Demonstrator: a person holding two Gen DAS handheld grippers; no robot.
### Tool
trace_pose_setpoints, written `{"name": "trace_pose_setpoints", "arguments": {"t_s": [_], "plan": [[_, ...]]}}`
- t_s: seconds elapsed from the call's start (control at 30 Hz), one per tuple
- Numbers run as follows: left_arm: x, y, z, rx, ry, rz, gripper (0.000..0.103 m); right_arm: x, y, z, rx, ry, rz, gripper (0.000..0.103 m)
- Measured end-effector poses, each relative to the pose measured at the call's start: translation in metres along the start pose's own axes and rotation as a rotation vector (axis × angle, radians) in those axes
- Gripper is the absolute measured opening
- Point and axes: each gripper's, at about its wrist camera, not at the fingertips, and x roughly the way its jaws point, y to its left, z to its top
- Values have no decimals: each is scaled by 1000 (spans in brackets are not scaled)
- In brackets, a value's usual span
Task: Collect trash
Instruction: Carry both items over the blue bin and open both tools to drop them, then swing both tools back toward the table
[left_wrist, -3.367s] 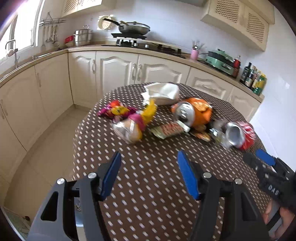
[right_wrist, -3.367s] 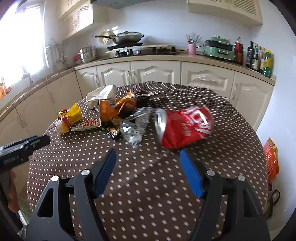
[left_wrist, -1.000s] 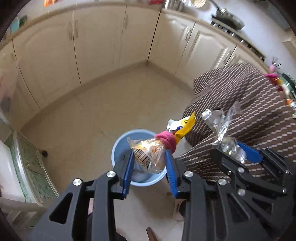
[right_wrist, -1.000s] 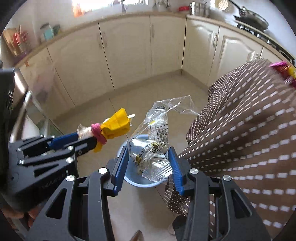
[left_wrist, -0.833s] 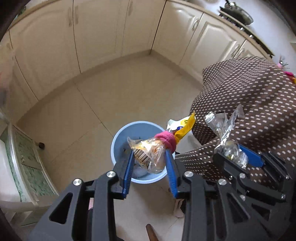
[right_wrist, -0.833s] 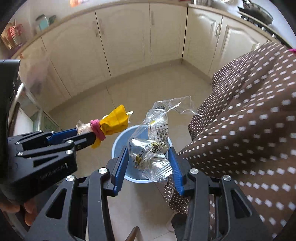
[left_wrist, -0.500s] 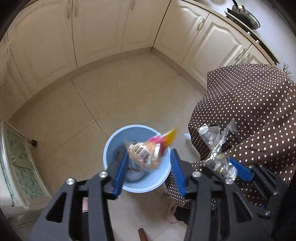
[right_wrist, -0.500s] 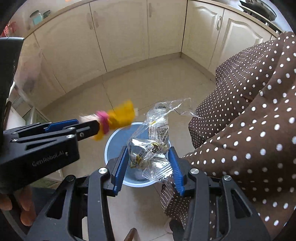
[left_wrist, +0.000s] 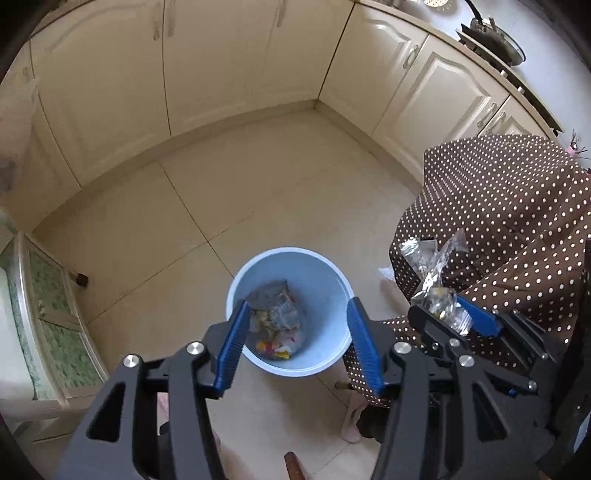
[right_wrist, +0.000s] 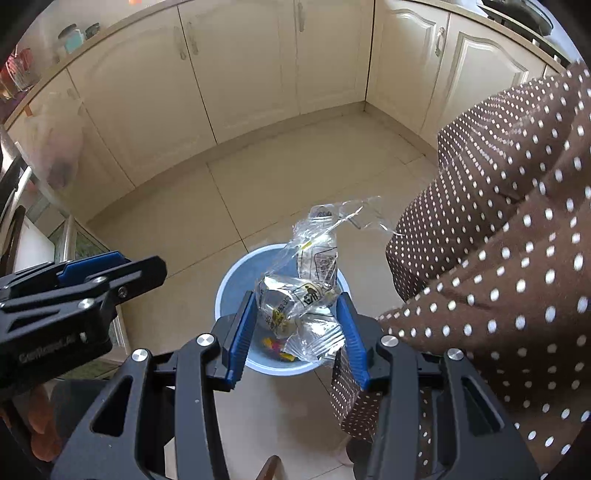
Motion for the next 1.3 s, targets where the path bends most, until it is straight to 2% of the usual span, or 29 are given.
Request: {"name": "trace_pose_setpoints", "arguments": {"t_s": [0.2, 0.3, 0.43, 0.7, 0.87, 1.03, 1.2, 1.3], "plan": [[-18, 6, 7, -17, -35, 5, 54, -14, 8, 18, -14, -59, -5, 44], [-30, 9, 11, -24, -60, 6, 54, -26, 9, 29, -26, -109, -24, 54], [-49, 6, 16, -32, -94, -4, 54, -45, 6, 36, -21, -161, -47, 61], [-108, -19, 21, 23, -189, -46, 53, -119, -11, 34, -6, -272, -121, 62], [-157, -64, 20, 116, -272, -117, 57, -184, -30, 22, 40, -377, -187, 67], [-188, -121, 10, 217, -317, -171, 58, -241, -71, 0, 113, -451, -252, 69], [-199, -180, -4, 319, -316, -228, 58, -291, -128, -36, 201, -496, -339, 73], [-197, -225, -13, 389, -279, -300, 58, -311, -160, -60, 253, -495, -384, 73]]}}
